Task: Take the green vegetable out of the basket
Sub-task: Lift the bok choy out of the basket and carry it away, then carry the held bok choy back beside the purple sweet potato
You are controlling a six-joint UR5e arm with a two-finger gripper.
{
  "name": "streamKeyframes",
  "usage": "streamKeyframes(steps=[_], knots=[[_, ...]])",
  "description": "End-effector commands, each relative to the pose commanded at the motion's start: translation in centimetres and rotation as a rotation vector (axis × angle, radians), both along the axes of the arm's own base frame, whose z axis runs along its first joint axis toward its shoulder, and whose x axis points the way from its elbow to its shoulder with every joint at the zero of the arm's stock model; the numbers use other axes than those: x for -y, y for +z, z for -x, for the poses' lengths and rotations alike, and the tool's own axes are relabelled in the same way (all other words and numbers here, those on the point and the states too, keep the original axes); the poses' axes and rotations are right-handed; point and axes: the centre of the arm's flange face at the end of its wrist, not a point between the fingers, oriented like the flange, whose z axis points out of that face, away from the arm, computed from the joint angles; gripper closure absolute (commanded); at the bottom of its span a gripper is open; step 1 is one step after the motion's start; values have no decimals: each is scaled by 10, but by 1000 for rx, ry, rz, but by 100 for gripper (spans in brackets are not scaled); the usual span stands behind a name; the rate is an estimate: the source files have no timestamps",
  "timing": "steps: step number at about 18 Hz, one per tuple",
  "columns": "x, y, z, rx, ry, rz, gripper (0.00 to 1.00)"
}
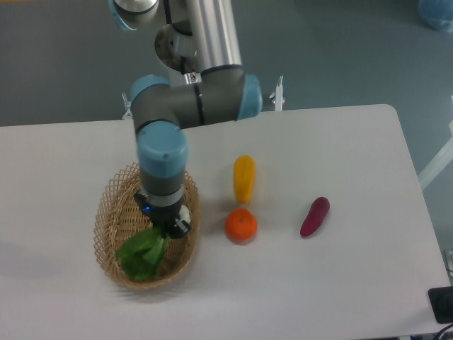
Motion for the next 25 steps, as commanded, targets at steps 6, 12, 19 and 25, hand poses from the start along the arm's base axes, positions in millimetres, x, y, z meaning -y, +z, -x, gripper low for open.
streamKeyframes(steps=[6,12,19,25], knots=[[4,35,67,-54,84,-53,97],[48,39,155,-78,179,-54,97],[54,44,260,-83,145,67,97],[97,34,311,-80,25,92,97]])
